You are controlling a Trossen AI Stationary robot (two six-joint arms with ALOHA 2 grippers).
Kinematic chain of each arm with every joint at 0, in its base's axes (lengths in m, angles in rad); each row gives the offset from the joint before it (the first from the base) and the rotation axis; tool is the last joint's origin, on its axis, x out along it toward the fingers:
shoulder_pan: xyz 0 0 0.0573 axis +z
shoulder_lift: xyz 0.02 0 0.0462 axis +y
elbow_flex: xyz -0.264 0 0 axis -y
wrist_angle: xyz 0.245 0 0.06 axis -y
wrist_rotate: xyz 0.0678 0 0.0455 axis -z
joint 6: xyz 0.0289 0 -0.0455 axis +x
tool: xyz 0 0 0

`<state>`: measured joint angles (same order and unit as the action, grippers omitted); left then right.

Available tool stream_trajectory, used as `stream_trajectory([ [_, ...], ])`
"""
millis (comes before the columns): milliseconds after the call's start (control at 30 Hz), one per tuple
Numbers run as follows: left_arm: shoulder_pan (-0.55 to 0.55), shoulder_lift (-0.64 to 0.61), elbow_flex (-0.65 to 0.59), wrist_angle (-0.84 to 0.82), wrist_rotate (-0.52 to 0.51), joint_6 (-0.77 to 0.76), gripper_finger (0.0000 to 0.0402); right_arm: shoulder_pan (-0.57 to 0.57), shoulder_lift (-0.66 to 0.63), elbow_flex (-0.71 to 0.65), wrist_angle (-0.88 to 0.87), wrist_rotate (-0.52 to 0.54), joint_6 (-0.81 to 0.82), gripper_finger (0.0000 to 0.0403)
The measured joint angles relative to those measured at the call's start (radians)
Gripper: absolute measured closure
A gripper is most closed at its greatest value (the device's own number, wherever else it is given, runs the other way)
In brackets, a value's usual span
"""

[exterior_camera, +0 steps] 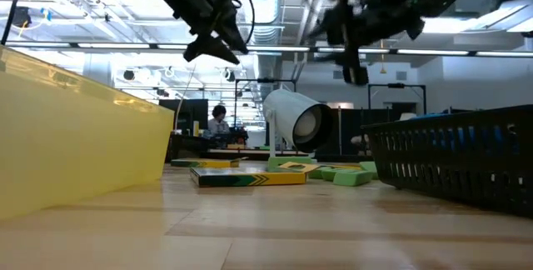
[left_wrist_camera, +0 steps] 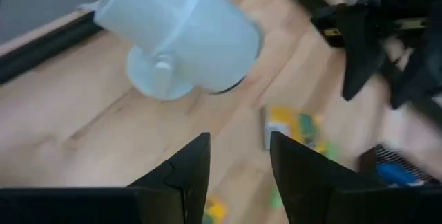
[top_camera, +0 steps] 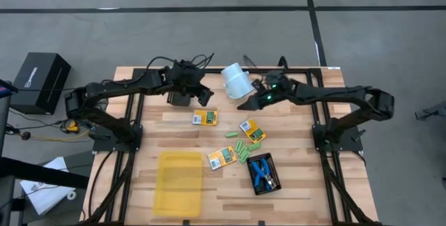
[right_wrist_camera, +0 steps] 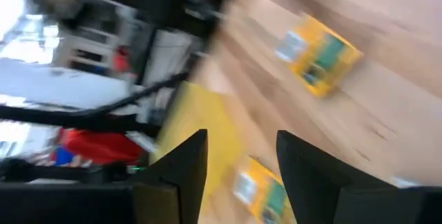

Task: Pick & Place School Supplies
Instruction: Put the yellow crayon box into the yellow bin

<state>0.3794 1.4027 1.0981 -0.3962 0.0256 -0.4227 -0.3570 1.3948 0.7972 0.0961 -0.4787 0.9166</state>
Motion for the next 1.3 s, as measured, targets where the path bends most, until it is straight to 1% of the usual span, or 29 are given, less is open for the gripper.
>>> stream_trajectory([
  [67,0.010,0.002,-0.002,-0.057,-0.018,0.039,0.0257,0.014,0.039,-0.005,0.001,0.002,0.014,0.0237],
  [167,0.034,-0.003,-0.011,-0.089,-0.041,0.075,0.0257,0.046,0.105,0.002,0.119,-0.006,0.071,0.0233],
  [233,0.058,-0.014,-0.034,-0.097,-0.042,0.075,0.0257,0.066,0.162,0.011,0.157,-0.006,0.109,0.0231],
  [467,0.106,-0.047,-0.134,-0.095,0.038,0.075,0.0257,0.128,0.334,0.180,0.177,-0.016,0.125,0.0231],
  [567,0.113,-0.071,-0.186,-0.094,0.052,0.085,0.0257,0.145,0.394,0.266,0.176,-0.021,0.117,0.0232],
  [700,0.120,-0.108,-0.246,-0.087,0.058,0.097,0.0257,0.145,0.446,0.356,0.116,-0.028,0.090,0.0230],
  [867,0.111,-0.142,-0.295,-0.098,0.070,0.096,0.0257,0.123,0.487,0.413,0.031,-0.020,0.078,0.0230],
  [1033,0.114,-0.166,-0.331,-0.083,0.073,0.096,0.0257,0.119,0.538,0.415,-0.032,0.001,0.110,0.0230],
  [1300,0.116,-0.167,-0.343,-0.065,0.086,0.110,0.0257,0.124,0.610,0.415,-0.035,0.014,0.165,0.0230],
])
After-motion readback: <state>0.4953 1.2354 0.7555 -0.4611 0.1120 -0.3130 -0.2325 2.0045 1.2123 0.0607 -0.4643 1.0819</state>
